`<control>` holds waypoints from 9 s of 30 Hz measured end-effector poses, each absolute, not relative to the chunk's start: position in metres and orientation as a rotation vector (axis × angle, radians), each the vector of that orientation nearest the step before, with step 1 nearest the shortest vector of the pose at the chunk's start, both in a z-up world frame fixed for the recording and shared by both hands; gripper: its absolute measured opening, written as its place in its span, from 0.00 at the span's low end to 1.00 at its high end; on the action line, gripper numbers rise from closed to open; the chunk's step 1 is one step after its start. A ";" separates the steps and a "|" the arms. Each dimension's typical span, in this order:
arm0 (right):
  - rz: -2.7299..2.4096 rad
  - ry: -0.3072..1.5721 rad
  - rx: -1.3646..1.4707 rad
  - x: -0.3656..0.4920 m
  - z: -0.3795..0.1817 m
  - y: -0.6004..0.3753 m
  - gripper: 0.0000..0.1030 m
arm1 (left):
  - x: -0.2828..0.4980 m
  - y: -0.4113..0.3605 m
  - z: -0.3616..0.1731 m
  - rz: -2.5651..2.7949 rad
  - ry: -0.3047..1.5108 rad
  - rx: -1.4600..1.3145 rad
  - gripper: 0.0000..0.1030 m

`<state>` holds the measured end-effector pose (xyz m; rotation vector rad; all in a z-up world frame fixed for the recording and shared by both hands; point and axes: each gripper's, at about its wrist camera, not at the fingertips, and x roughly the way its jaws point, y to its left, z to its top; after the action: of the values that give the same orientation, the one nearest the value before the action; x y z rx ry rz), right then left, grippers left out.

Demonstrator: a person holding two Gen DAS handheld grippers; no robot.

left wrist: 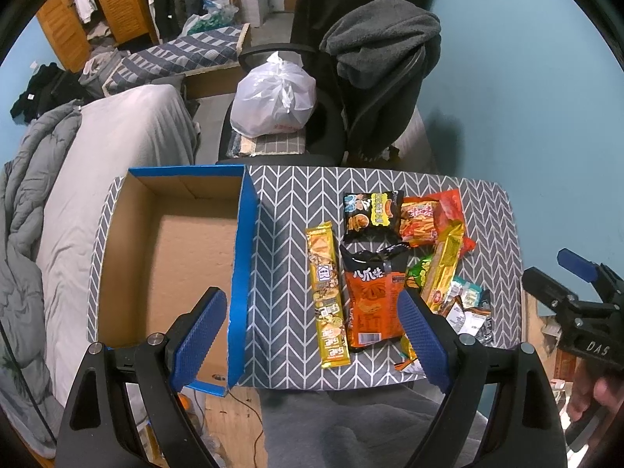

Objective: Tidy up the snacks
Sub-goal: 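Grasp the yellow wafer bar with the left tool while the right tool grasps the white-orange bag, then lift both snacks and carry them over the cardboard box, then open both tools to drop the snacks into the box, then move both tools back over the snack pile, then grasp the black-orange chip bag with the left tool while the right tool grasps the gold wafer bar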

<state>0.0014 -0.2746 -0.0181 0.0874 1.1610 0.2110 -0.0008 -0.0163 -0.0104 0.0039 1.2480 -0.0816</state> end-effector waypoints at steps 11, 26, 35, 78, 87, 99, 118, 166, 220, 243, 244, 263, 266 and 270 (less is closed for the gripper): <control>0.116 1.225 0.178 -0.003 -0.046 -0.323 0.98 | 0.016 -0.018 -0.060 -0.104 1.329 0.041 0.88; 0.058 1.339 0.320 -0.037 -0.113 -0.336 0.98 | 0.026 -0.038 -0.133 -0.153 1.468 0.100 0.88; 0.070 1.415 0.325 -0.057 -0.174 -0.314 0.93 | 0.027 -0.042 -0.166 -0.165 1.506 0.164 0.88; 0.151 1.438 0.298 -0.002 -0.204 -0.344 0.39 | 0.070 -0.054 -0.277 -0.081 1.633 0.079 0.32; 0.175 1.393 0.211 0.008 -0.185 -0.330 0.35 | 0.047 -0.052 -0.258 -0.065 1.618 0.128 0.31; 0.238 1.356 0.194 0.002 -0.150 -0.324 0.35 | 0.026 -0.031 -0.194 -0.062 1.505 0.093 0.31; 0.448 1.293 0.124 0.027 -0.080 -0.240 0.35 | 0.003 0.017 -0.092 -0.035 1.373 0.057 0.31; 0.823 1.423 -0.066 0.087 -0.112 0.060 0.35 | 0.026 0.207 -0.132 0.199 1.398 -0.049 0.31; 0.426 1.389 0.073 0.067 -0.065 -0.103 0.64 | 0.044 0.101 -0.077 -0.057 1.350 0.064 0.66; 0.152 1.412 0.248 0.031 -0.117 -0.282 0.64 | 0.048 -0.040 -0.123 -0.237 1.452 0.128 0.73; 0.144 1.415 0.260 0.031 -0.123 -0.289 0.64 | 0.049 -0.044 -0.128 -0.237 1.464 0.124 0.73; 0.182 1.433 0.322 0.031 -0.199 -0.304 0.64 | 0.045 -0.092 -0.194 -0.224 1.572 -0.006 0.77; 0.189 1.431 0.319 0.033 -0.205 -0.300 0.64 | 0.045 -0.094 -0.201 -0.213 1.572 -0.048 0.80; 0.202 1.433 0.318 0.036 -0.212 -0.295 0.63 | 0.044 -0.100 -0.207 -0.209 1.579 -0.066 0.80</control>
<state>0.0355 -0.2950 -0.2125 0.3178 1.4333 0.2020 0.0443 -0.0999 -0.2069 -0.0661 1.5790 -0.2086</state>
